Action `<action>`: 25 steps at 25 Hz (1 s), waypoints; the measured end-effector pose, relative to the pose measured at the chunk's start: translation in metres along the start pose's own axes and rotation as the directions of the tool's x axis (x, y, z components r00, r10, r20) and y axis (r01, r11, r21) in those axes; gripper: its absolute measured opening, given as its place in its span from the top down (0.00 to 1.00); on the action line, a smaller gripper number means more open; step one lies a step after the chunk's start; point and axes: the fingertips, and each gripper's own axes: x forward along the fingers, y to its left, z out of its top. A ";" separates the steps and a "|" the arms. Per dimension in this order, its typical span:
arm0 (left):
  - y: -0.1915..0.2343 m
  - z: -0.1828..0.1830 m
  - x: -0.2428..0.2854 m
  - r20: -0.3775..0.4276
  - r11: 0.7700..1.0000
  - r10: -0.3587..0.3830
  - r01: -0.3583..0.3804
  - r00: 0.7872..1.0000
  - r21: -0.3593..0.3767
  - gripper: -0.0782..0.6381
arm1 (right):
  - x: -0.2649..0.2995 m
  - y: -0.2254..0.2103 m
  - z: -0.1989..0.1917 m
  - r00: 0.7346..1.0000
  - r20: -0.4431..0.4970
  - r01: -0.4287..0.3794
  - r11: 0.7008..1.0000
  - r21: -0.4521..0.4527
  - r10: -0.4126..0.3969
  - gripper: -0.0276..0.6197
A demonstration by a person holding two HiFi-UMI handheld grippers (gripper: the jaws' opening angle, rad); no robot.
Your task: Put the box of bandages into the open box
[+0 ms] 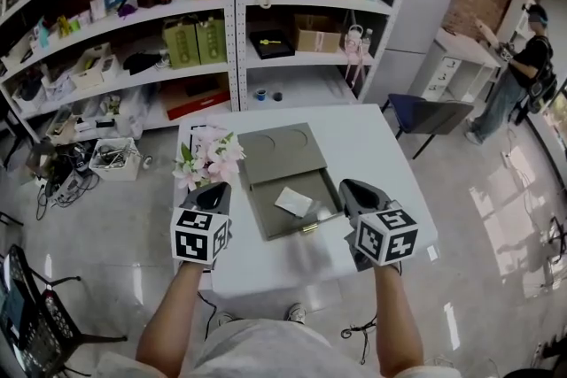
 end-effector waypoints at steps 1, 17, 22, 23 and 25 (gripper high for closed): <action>0.000 0.000 0.000 0.001 1.000 0.001 -0.001 1.000 0.001 0.88 | 0.000 0.001 -0.001 1.000 0.002 -0.001 1.000 0.003 0.001 0.95; -0.002 -0.006 -0.001 -0.010 1.000 0.012 -0.012 1.000 -0.003 0.88 | 0.007 0.011 -0.007 1.000 -0.006 -0.029 0.999 -0.040 0.029 0.95; -0.006 -0.008 0.000 -0.015 1.000 0.008 -0.008 1.000 -0.001 0.88 | 0.005 0.011 -0.008 0.999 -0.007 -0.039 0.999 -0.036 0.039 0.95; -0.007 -0.008 0.000 -0.016 1.000 0.007 -0.007 1.000 -0.002 0.88 | 0.005 0.011 -0.008 0.999 -0.008 -0.040 0.999 -0.035 0.040 0.95; -0.008 -0.007 -0.001 -0.018 1.000 0.004 -0.004 1.000 -0.002 0.88 | 0.004 0.011 -0.008 0.999 -0.011 -0.042 0.999 -0.034 0.041 0.95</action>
